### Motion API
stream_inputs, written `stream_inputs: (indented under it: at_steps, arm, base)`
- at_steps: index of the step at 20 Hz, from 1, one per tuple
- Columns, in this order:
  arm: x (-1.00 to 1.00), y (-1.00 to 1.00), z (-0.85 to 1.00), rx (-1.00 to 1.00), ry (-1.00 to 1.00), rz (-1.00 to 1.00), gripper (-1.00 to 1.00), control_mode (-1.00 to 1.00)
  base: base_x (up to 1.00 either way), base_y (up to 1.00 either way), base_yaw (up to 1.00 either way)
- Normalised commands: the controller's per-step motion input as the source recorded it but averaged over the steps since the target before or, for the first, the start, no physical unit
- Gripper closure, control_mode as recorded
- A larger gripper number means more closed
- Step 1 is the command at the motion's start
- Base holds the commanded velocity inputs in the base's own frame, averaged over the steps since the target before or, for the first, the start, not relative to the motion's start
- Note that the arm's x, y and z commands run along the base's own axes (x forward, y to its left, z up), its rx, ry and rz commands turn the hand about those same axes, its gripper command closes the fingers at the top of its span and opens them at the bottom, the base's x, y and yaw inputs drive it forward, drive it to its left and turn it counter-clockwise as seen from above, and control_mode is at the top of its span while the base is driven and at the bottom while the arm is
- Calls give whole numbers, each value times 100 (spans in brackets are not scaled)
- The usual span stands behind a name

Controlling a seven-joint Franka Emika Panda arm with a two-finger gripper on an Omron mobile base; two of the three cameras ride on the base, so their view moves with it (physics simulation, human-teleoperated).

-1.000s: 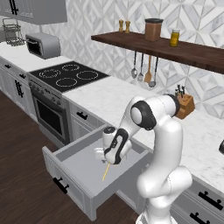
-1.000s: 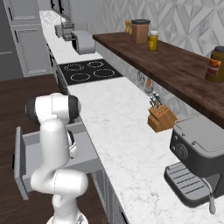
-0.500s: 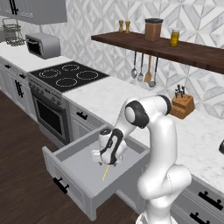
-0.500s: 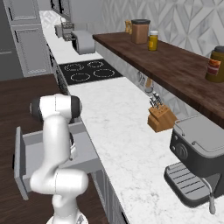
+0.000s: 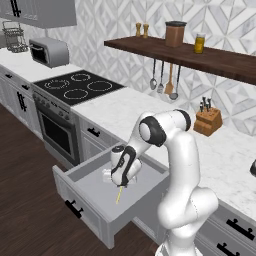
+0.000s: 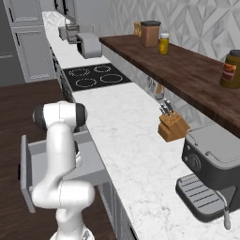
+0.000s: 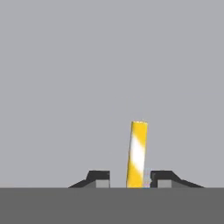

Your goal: Take a straw from the drawer in front and place it inside the glass cup on the dining counter.

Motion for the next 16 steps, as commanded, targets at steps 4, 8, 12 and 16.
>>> stream_inputs:
  at_steps: [4,8,12,16]
  arm:
    - [-20,0,-42,0,0,0,100,-100]
    - [-14,0,-21,0,0,0,100,-100]
    - [-2,0,6,0,0,0,100,-100]
    - [-5,0,89,4,-7,0,100,-100]
  base:
    - [0,0,0]
    - [0,0,0]
    - [0,0,0]
    - [0,0,0]
